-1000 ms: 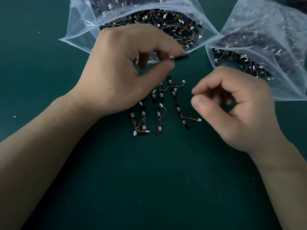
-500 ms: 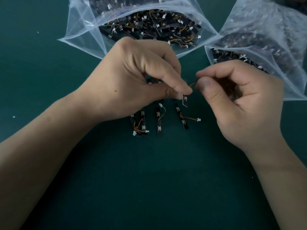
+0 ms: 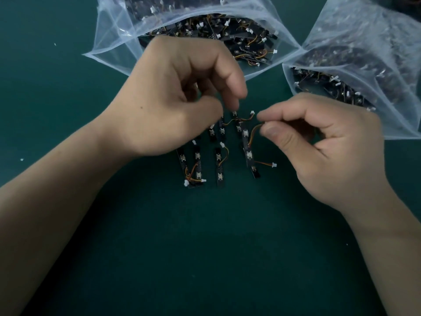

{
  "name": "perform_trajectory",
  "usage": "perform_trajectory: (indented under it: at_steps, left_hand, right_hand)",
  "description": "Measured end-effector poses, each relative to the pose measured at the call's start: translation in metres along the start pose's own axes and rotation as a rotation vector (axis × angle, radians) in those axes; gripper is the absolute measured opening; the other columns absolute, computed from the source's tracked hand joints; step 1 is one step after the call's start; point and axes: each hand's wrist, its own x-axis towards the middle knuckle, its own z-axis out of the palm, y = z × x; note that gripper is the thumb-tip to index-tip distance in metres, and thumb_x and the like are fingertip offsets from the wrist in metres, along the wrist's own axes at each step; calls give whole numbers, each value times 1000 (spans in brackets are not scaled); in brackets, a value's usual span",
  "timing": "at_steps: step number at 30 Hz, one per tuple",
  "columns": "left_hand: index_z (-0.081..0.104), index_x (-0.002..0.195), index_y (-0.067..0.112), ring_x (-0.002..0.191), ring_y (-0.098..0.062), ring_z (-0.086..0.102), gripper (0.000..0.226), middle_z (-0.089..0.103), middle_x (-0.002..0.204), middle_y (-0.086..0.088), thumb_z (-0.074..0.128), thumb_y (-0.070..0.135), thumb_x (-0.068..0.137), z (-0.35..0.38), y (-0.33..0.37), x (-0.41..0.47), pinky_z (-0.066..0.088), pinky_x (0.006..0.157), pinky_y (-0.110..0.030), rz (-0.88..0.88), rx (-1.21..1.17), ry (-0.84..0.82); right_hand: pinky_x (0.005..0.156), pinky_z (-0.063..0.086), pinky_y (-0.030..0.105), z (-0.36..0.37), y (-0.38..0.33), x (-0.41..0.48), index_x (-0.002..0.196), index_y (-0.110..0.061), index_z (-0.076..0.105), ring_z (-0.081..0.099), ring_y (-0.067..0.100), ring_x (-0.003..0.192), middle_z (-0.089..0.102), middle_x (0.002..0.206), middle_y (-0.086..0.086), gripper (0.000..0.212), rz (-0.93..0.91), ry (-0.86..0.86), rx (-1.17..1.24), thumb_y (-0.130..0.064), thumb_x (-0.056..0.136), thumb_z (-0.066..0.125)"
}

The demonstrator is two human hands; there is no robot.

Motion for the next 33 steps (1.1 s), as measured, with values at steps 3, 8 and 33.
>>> perform_trajectory:
  at_steps: [3, 8, 33]
  left_hand:
    - [69, 95, 20, 69, -31, 64, 43, 72, 87, -7, 53, -16, 78, -2, -6, 2, 46, 55, -45, 18, 9, 82]
    - [71, 93, 16, 67, -29, 62, 41, 72, 86, -7, 51, -16, 77, -2, -10, 2, 45, 54, -37, 23, 58, 128]
    - [76, 89, 6, 61, -20, 58, 34, 71, 83, 2, 50, -13, 78, -3, -9, 2, 38, 52, -31, 91, 188, 258]
  right_hand:
    - [80, 45, 13, 0, 5, 1, 105, -25, 72, 67, 5, 89, 72, 100, -14, 10, -9, -44, -10, -17, 99, 73]
    - [79, 47, 15, 4, 4, 0, 106, -22, 76, 67, 4, 89, 73, 96, -11, 9, 14, -104, -1, -18, 99, 73]
    - [70, 41, 14, 4, 11, -1, 102, -15, 76, 60, 1, 78, 68, 88, -13, 7, 13, -58, -40, -15, 100, 69]
